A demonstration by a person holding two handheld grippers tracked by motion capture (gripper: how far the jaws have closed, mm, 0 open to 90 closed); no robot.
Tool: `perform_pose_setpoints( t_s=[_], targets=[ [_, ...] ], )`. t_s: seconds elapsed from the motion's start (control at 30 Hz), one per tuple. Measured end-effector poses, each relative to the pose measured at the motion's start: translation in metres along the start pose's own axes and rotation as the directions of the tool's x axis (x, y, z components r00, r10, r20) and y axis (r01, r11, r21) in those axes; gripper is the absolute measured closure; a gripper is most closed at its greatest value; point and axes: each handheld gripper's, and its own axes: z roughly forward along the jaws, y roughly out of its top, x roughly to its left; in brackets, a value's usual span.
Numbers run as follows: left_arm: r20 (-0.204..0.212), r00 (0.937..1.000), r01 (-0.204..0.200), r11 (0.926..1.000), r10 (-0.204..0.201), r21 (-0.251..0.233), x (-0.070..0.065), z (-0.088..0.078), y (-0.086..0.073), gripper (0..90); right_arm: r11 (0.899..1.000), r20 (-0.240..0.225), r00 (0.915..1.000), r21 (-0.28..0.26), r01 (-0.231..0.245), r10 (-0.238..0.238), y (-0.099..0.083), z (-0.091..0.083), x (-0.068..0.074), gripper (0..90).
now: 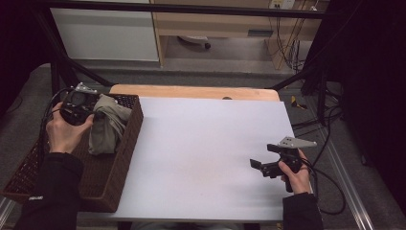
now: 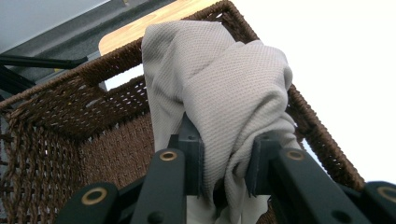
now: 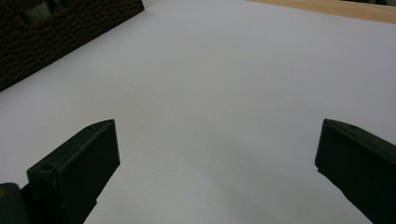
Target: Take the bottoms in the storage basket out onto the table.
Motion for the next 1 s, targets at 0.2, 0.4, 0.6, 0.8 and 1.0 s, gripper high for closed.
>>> perform_pose_setpoints(
  t_s=[0.2, 0.4, 0.6, 0.8, 1.0],
  targets=[
    [0.002, 1.0, 0.002, 0.9999, -0.002, -0.013, 0.001, -0.009, 0.0, 71.3, 1.0, 0.0, 1.0, 0.0, 0.001, -0.001, 0.0, 0.0, 0.0, 0.4],
    [0.01, 0.9999, 0.012, 0.9996, -0.011, -0.026, 0.005, -0.017, -0.002, 71.3, 1.0, -0.002, 1.0, 0.004, 0.001, -0.001, 0.0, 0.0, 0.0, 0.4],
    [0.02, 0.9998, 0.01, 0.9996, -0.01, -0.025, 0.007, -0.022, -0.001, 71.3, 1.0, -0.002, 1.0, 0.003, 0.0, 0.0, 0.0, 0.0, 0.0, 0.4],
    [0.025, 0.9997, 0.006, 0.9996, -0.005, -0.026, 0.007, -0.026, -0.001, 71.4, 1.0, -0.001, 1.0, 0.005, 0.002, -0.002, 0.0, 0.0, 0.0, 0.4],
    [0.033, 0.9994, 0.008, 0.9995, -0.007, -0.03, 0.009, -0.032, 0.0, 71.3, 1.0, -0.003, 1.0, 0.006, 0.002, -0.002, 0.0, 0.001, 0.0, 0.4]
  ],
)
